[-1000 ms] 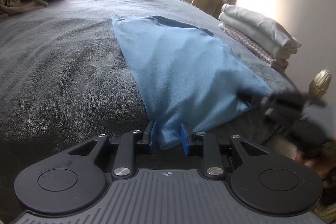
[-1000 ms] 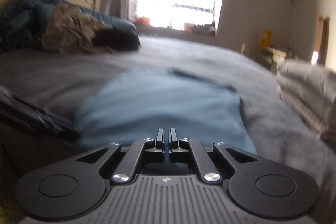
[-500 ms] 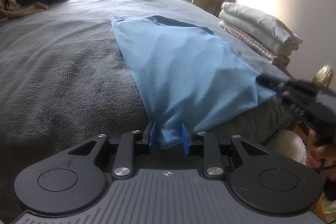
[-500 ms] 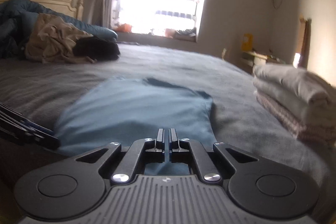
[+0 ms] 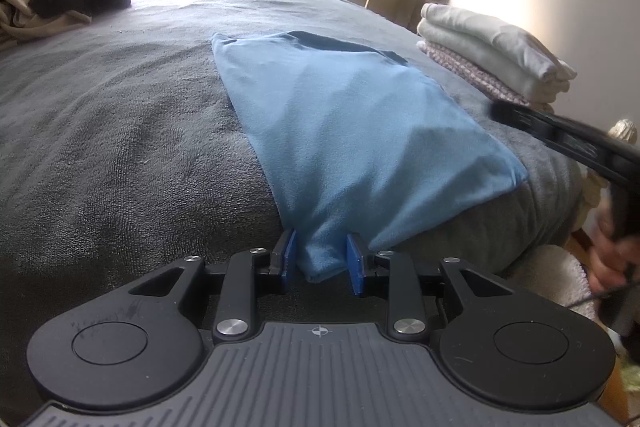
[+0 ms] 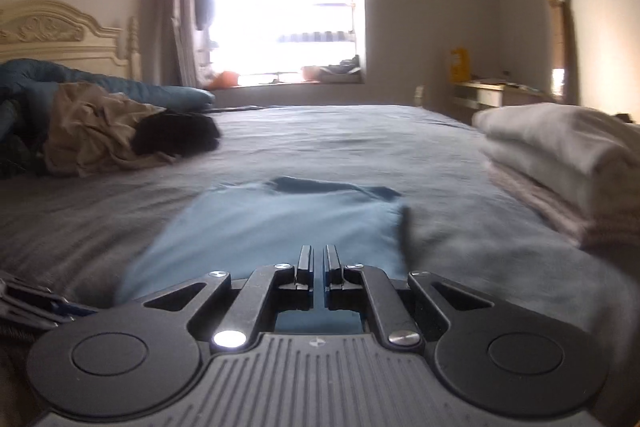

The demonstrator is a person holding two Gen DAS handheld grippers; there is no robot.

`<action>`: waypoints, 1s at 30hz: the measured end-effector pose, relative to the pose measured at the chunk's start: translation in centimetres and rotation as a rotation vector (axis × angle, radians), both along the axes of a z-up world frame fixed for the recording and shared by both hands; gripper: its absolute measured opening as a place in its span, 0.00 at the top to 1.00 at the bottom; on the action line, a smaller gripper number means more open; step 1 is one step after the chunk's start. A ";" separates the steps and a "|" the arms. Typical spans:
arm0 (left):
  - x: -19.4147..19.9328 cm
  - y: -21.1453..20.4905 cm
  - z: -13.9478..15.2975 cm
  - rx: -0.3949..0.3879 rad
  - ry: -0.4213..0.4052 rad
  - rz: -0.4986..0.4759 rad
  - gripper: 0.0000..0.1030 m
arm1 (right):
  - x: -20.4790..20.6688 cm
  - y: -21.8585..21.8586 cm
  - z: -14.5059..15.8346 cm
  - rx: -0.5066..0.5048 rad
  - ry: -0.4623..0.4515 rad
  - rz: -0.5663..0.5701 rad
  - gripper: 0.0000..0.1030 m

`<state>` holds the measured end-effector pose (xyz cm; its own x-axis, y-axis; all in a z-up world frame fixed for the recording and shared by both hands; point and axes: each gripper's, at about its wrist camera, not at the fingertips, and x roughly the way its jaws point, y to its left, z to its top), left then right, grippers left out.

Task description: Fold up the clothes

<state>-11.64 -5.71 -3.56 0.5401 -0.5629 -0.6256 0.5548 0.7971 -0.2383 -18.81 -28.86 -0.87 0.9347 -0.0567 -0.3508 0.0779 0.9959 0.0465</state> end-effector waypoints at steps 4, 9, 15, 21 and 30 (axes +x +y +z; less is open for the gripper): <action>-0.1 0.0 0.0 0.005 -0.004 -0.003 0.73 | 2.2 0.9 -2.6 0.002 0.059 0.033 0.95; 0.1 0.2 -0.1 -0.003 -0.001 -0.014 0.72 | -0.9 -1.9 -5.0 0.099 0.082 -0.035 0.98; 0.0 0.3 -0.1 -0.007 -0.002 -0.016 0.72 | -1.8 -3.5 -1.4 0.152 0.025 -0.036 0.93; 0.0 0.4 -0.1 -0.022 0.011 0.004 0.72 | 2.9 -4.1 -1.6 0.252 0.034 0.031 0.93; -0.8 2.6 2.1 -0.061 -0.038 0.065 0.70 | -2.1 -10.6 -3.4 0.452 0.066 -0.147 0.91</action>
